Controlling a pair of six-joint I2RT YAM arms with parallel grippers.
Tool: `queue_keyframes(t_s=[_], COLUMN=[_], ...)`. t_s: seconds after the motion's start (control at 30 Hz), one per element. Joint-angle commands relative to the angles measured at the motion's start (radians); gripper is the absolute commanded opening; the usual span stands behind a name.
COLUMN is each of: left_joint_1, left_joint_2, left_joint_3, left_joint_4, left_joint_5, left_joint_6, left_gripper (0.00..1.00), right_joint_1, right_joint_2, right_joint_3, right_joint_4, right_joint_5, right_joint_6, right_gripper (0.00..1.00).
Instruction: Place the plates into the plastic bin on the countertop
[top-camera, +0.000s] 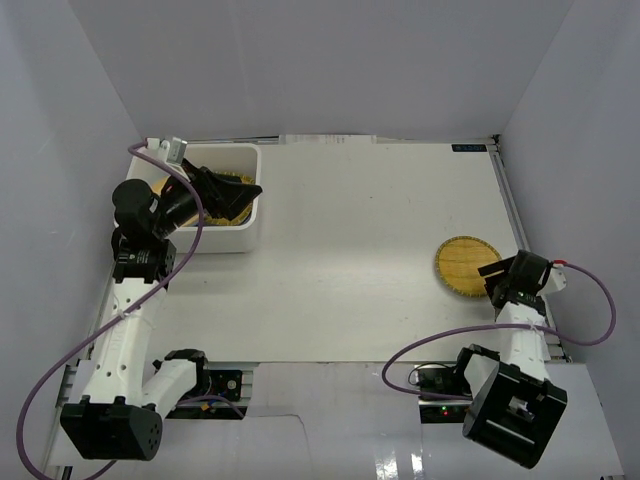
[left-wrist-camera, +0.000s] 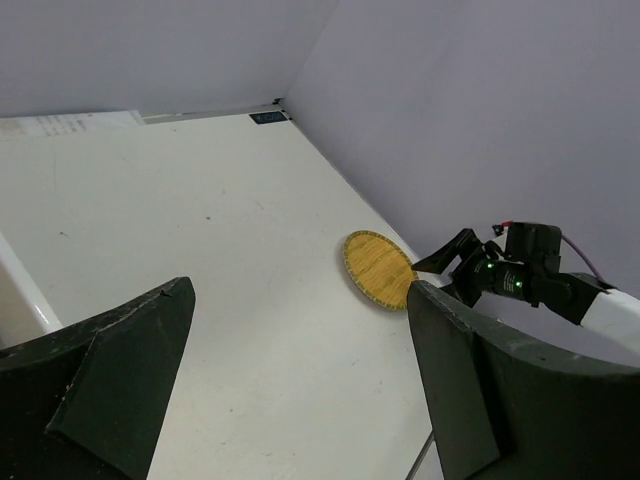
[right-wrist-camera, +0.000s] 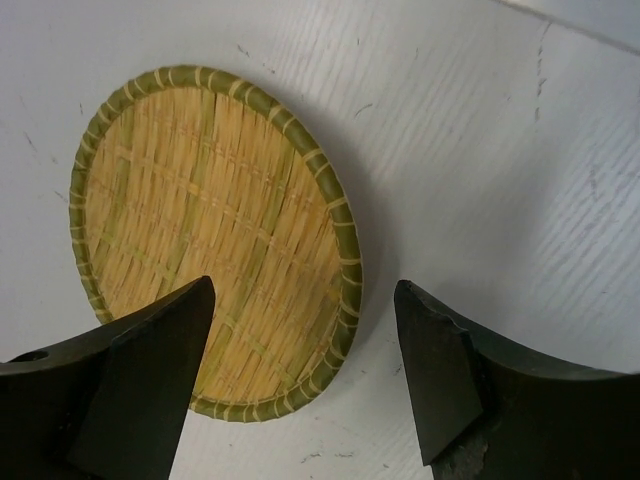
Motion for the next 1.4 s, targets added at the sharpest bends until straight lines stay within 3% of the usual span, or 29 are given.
queue_keyframes(t_s=[0.0, 0.07, 0.2, 0.3, 0.33, 0.4, 0.57, 0.73, 0.9, 0.93, 1.13, 1.37], left_joint_1=[0.000, 0.000, -0.007, -0.007, -0.007, -0.007, -0.007, -0.009, -0.010, -0.010, -0.012, -0.013], left_joint_2=[-0.028, -0.036, -0.033, -0.012, -0.010, -0.010, 0.007, 0.022, 0.011, 0.005, -0.013, -0.025], left_joint_3=[-0.013, -0.016, -0.042, -0.036, -0.033, -0.037, -0.037, -0.036, 0.021, 0.035, 0.144, 0.213], left_joint_4=[0.032, 0.035, 0.039, 0.039, 0.039, 0.041, 0.050, 0.169, 0.265, 0.259, 0.222, -0.014], left_joint_5=[0.044, 0.046, 0.037, 0.053, 0.056, 0.053, 0.082, 0.173, 0.224, 0.218, 0.234, 0.088], left_joint_6=[0.016, 0.017, 0.013, 0.008, 0.006, 0.003, -0.018, -0.113, -0.231, -0.231, -0.241, -0.123], left_gripper=[0.98, 0.98, 0.98, 0.98, 0.98, 0.98, 0.98, 0.98, 0.98, 0.98, 0.98, 0.98], right_joint_1=[-0.013, -0.015, -0.015, -0.015, -0.015, -0.015, -0.012, 0.071, 0.405, 0.517, 0.828, 1.068], right_joint_2=[0.023, 0.060, 0.111, 0.106, 0.091, 0.071, -0.075, -0.092, 0.020, 0.083, 0.430, 0.905], right_joint_3=[-0.074, -0.135, -0.201, -0.241, -0.249, -0.257, -0.228, -0.101, 0.145, 0.182, 0.537, 1.096], right_joint_4=[0.164, 0.263, 0.389, 0.468, 0.491, 0.522, 0.574, 0.681, 0.741, 0.765, 0.859, 0.692], right_joint_5=[-0.147, -0.252, -0.313, -0.326, -0.330, -0.338, -0.423, -0.543, -0.490, -0.493, -0.482, -0.470], right_joint_6=[0.080, 0.101, 0.162, 0.179, 0.189, 0.192, 0.170, 0.245, 0.233, 0.235, 0.190, 0.087], right_gripper=[0.78, 0.75, 0.68, 0.35, 0.18, 0.09, 0.08, 0.08, 0.08, 0.08, 0.08, 0.08])
